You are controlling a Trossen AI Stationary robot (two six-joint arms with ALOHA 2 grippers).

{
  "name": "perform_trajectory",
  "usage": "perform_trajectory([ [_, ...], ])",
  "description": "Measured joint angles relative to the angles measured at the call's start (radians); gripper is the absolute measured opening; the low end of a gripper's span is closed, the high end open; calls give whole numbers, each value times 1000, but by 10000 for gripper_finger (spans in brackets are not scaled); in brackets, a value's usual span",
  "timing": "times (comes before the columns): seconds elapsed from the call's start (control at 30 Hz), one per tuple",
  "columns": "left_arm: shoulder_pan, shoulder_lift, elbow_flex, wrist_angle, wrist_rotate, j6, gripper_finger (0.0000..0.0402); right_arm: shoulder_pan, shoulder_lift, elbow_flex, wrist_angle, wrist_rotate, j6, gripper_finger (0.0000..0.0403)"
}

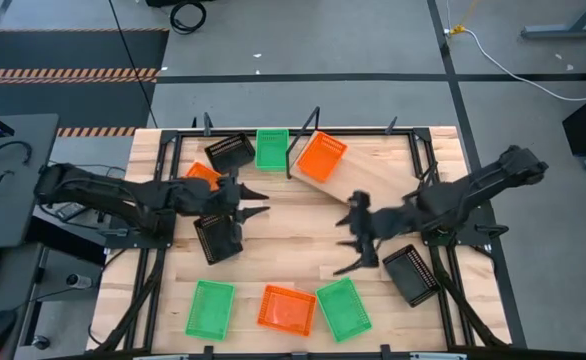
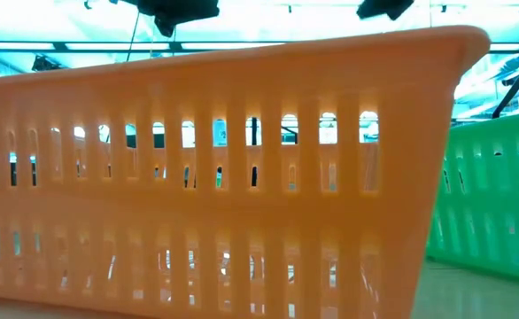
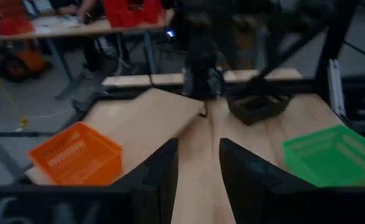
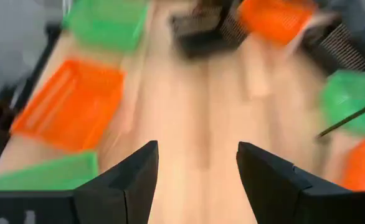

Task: Stack baskets on shelf by color
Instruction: Put the bottom right green basket on the shelf

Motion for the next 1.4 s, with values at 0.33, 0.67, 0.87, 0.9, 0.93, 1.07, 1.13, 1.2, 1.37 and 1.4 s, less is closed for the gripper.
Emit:
perform_trajectory([
  [0.33,-33,-9,-14,-32,-24,-11,130,58,379,250,-257,-252,110,203],
  [0.67,-92,-10,-14,-78,-96,-38,121,99,559,264,-267,-348,225,190],
  [0.87,-130,-11,-14,-94,-98,-61,117,124,593,264,-251,-249,208,190],
  [0.9,-135,-11,-14,-93,-103,-67,117,124,596,265,-237,-229,201,190],
  [0.93,-142,-11,-14,-94,-110,-77,117,124,599,265,-230,-211,189,190],
  [1.07,-174,-11,-14,-92,-131,-93,117,115,624,265,-208,-195,135,190],
  [1.13,-190,-10,-14,-92,-138,-111,117,115,651,264,-207,-198,120,190],
  [1.2,-209,-9,-14,-97,-153,-125,117,116,677,264,-201,-198,103,190],
  [1.37,-270,-9,-14,-99,-222,-139,117,106,729,263,-222,-139,96,189],
  [1.4,-281,-9,-14,-101,-238,-139,117,100,732,263,-228,-118,96,189],
])
